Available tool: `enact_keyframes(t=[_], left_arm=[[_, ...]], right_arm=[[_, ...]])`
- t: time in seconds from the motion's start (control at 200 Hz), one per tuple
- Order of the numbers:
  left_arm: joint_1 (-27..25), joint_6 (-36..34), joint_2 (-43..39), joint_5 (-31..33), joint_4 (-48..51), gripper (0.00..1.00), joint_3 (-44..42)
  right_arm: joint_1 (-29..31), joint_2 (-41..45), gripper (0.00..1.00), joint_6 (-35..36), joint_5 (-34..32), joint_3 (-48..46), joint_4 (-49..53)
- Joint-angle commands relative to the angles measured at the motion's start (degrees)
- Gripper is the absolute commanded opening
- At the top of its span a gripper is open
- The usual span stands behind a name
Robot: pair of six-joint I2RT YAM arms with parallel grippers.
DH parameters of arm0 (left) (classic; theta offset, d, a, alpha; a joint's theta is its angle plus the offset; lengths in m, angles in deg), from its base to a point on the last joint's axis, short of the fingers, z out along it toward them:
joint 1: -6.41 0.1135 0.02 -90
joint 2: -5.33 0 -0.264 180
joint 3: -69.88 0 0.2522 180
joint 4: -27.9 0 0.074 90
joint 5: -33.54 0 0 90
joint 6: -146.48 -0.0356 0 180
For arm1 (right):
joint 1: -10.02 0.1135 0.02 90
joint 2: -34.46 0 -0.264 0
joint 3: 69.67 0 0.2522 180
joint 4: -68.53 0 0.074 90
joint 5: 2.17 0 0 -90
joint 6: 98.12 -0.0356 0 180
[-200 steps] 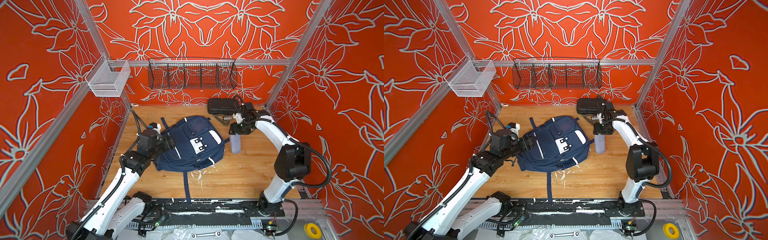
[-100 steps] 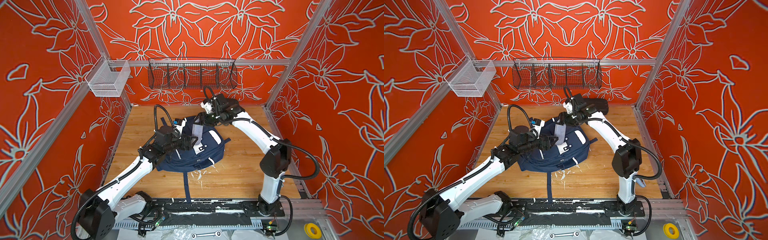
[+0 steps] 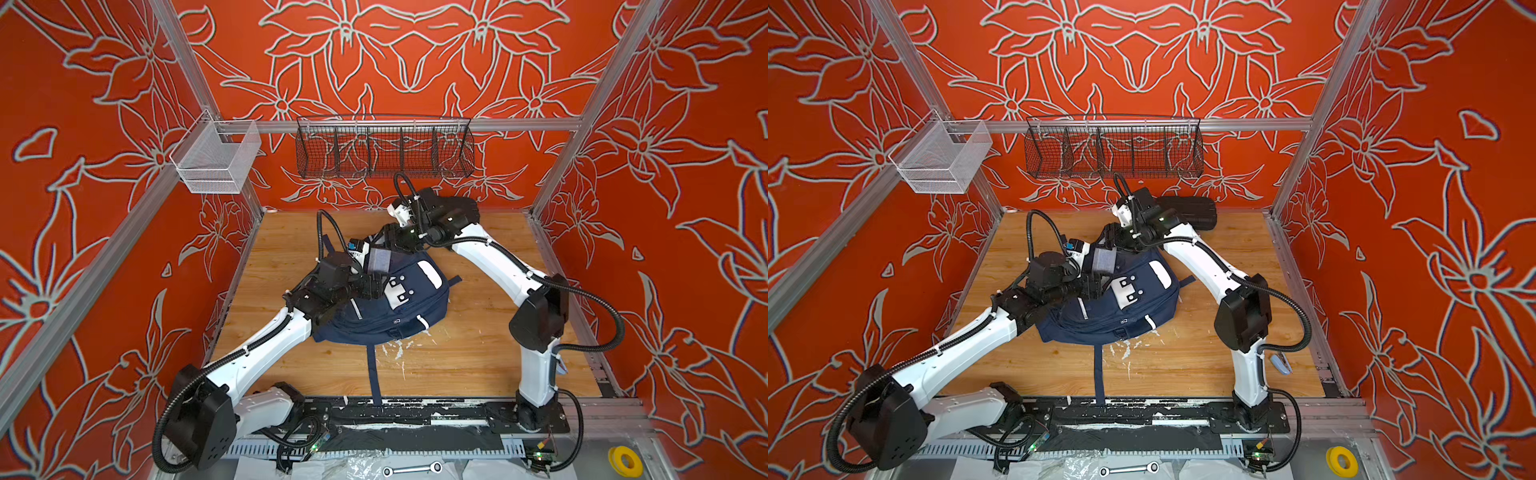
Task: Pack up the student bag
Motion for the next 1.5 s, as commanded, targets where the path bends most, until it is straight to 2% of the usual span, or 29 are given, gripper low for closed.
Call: enact_keyframes(t=[0.0,0.085,0.215,0.285,0.39,0.43,0.575,0.726,0.846,0.906,1.006,1.136,1.231,1.391,1.496], left_arm=[[0.58,-0.12,-1.24,0.84,-0.40,0.74,-0.26],[0.74,-0.39,-0.91,-1.32,-1.55,0.65,-0.29],[0.82,-1.27,1.27,-3.20,0.59,0.37,2.17],[0.91,-1.10,1.77,-3.83,1.71,0.26,3.18],[1.63,0.56,0.78,-3.67,2.23,0.10,3.10],[2.41,1.69,-0.20,-3.74,2.44,0.07,2.69],[8.64,7.15,-5.73,-6.02,4.90,0.04,0.04],[18.88,11.28,-10.68,-8.84,13.92,0.02,-1.12],[25.99,11.68,-14.64,-10.32,20.57,0.02,-0.73],[29.08,11.65,-15.98,-9.43,23.50,0.02,-0.38],[35.27,11.75,-16.94,-10.59,26.18,0.02,0.16],[41.96,11.04,-15.25,-13.50,28.55,0.02,2.21],[43.65,9.19,-13.90,-13.94,30.01,0.02,4.53],[43.65,7.39,-12.13,-13.91,30.93,0.02,6.62],[43.74,7.35,-11.58,-15.62,30.84,0.02,6.33]], right_arm=[[0.51,-0.51,0.34,-1.69,2.00,1.79,-1.95],[0.92,-1.39,0.34,-1.22,2.71,2.66,-1.72],[0.95,-1.91,0.36,0.02,2.98,3.66,-1.23],[1.00,-1.84,0.37,0.57,3.13,3.84,-1.30],[0.92,-1.88,0.50,2.97,3.39,4.20,-1.04],[0.98,-1.83,0.55,5.28,2.65,4.92,0.13],[0.88,1.08,0.72,15.93,-8.98,5.74,4.08],[1.05,6.90,0.76,21.37,-17.94,-2.78,-1.76],[2.85,9.67,0.76,24.15,-17.54,-9.97,-7.23],[5.54,7.95,0.74,27.90,-16.50,-9.42,-4.63],[12.99,2.74,0.74,36.01,-18.93,-7.13,3.10],[18.54,-0.58,0.75,34.61,-20.08,-9.55,0.78],[21.36,-1.89,0.76,34.04,-21.39,-10.03,-2.19],[25.35,-7.98,0.77,36.24,-25.78,-5.22,0.73],[26.40,-11.13,0.76,35.85,-32.14,-2.67,3.00]])
